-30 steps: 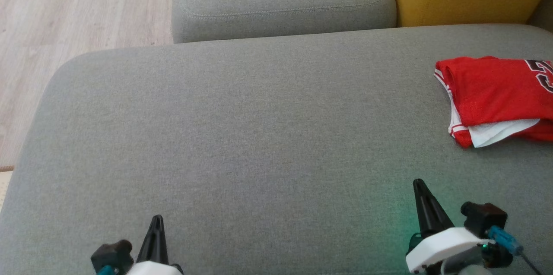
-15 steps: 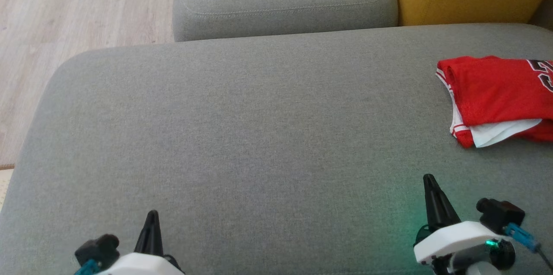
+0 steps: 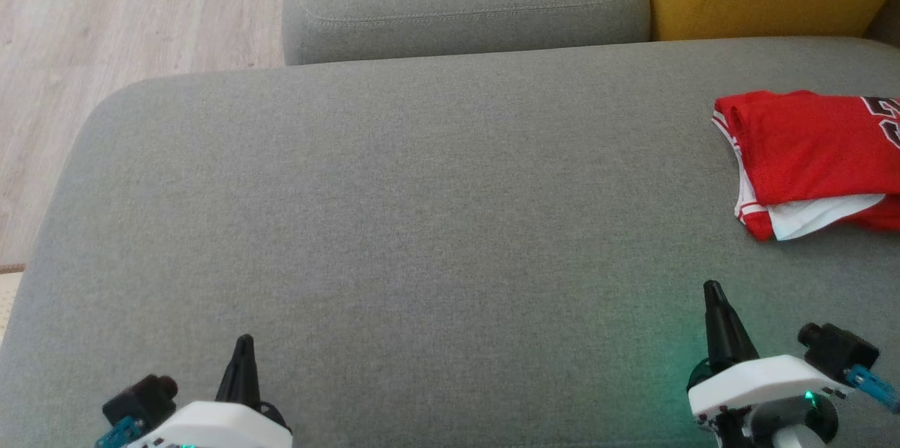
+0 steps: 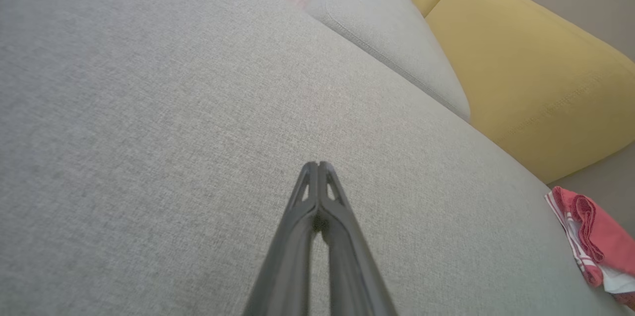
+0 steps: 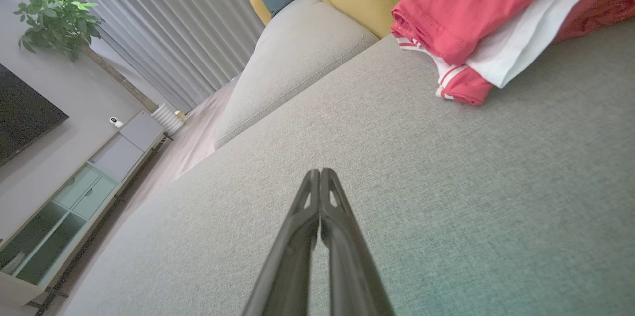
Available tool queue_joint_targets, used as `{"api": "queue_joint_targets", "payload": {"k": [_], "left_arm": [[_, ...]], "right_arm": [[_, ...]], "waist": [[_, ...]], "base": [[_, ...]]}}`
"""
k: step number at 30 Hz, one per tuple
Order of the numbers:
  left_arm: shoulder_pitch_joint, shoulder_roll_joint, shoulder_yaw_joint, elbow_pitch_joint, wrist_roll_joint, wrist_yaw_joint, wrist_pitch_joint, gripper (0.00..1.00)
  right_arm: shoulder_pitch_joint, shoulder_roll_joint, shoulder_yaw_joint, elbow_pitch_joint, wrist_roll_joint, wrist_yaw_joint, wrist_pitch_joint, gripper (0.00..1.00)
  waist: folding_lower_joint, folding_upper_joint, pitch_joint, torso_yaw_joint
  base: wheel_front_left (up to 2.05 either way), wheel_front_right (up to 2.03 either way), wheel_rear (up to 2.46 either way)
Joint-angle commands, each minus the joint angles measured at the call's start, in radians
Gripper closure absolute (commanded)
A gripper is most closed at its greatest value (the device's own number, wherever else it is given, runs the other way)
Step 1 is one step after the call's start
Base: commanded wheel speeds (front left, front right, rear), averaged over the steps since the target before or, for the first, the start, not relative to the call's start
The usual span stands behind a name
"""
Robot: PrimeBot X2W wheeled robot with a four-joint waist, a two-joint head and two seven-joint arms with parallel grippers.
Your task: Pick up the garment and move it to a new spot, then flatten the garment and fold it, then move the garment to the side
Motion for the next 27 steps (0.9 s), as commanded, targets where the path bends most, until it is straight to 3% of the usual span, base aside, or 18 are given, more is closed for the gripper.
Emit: {"api": "queue_joint_targets", "payload": {"k": [1, 27], "left_arm": [[-0.051, 0.008, 0.026, -0.033, -0.028, -0.011, 0.005, 1.0], [-0.098, 0.011, 0.084, -0.036, -0.305, -0.062, 0.077, 1.0]], "right_arm": [[-0.059, -0.007, -0.005, -0.039, 0.03, 0.0, 0.007, 1.0], [-0.075, -0.009, -0.046, -0.063, 0.318, 0.0, 0.064, 1.0]], "waist": [[0.0, 0.0, 0.0, 0.0], [0.0, 0.0, 0.009, 0.007]], "base": [[0.0, 0.0, 0.0], [0.0, 0.0, 0.0]]}}
